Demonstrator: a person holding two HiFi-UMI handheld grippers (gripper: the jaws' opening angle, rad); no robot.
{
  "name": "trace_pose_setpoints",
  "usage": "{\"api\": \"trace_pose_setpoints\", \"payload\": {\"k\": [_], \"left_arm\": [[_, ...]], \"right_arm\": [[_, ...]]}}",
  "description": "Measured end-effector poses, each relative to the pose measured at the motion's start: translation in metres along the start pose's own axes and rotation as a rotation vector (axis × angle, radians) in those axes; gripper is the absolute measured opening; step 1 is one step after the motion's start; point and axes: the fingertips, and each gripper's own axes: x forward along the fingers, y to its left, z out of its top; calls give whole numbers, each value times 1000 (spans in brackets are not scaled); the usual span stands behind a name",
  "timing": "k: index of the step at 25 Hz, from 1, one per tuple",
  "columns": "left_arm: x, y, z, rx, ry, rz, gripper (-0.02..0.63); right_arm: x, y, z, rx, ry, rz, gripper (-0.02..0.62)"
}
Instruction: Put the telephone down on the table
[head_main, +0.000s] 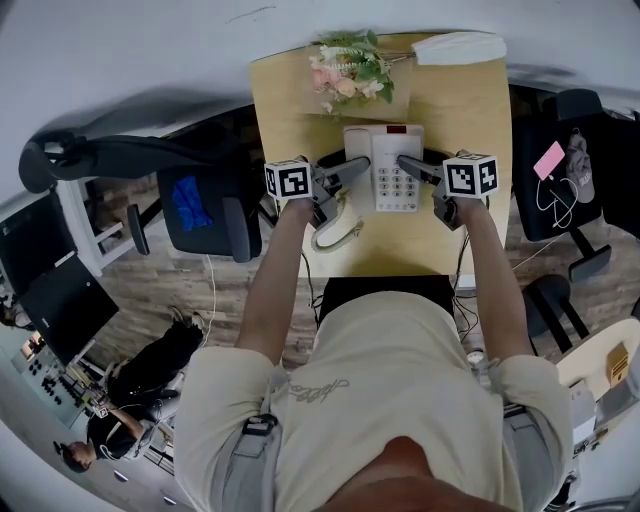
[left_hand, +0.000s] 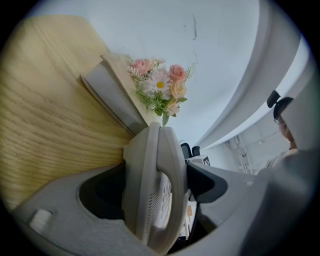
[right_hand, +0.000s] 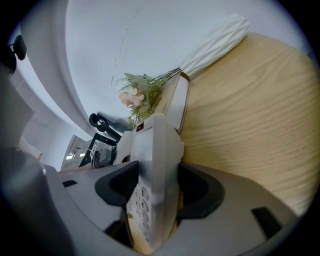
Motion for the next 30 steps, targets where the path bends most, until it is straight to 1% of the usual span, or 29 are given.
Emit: {"api": "trace_pose_setpoints", "payload": {"k": [5, 8, 12, 17, 19, 21, 23, 26, 28, 30], "left_arm": [[1, 0, 0, -13, -2, 3, 379], [-1, 9, -2, -10, 8, 25, 379], [1, -2, 1, -29, -14, 10, 380], [-1, -4, 0, -27, -25, 35, 380], [-3, -5, 2, -10, -33, 57, 380], [-6, -7, 6, 10, -59, 74, 380], [-11, -9, 10, 13, -85, 79, 380], [-18, -16, 10, 33, -92, 88, 380], [-25, -22, 9, 72, -103, 108, 379], [-36, -27, 11, 140, -137, 143, 379]], "right_arm": [[0, -2, 1, 5, -7, -9, 241], [0, -3, 0, 10, -6, -17, 241], [-1, -3, 2, 7, -8, -62, 244], [-7, -1, 5, -67, -6, -158, 245], [-8, -1, 6, -90, -9, -198, 245], [-10, 0, 6, -117, -16, -247, 245], [-15, 0, 7, -153, -28, -309, 244], [-30, -3, 9, -202, -50, -399, 244], [-39, 2, 8, -202, -71, -402, 242], [-48, 11, 6, -196, -95, -378, 241]]}}
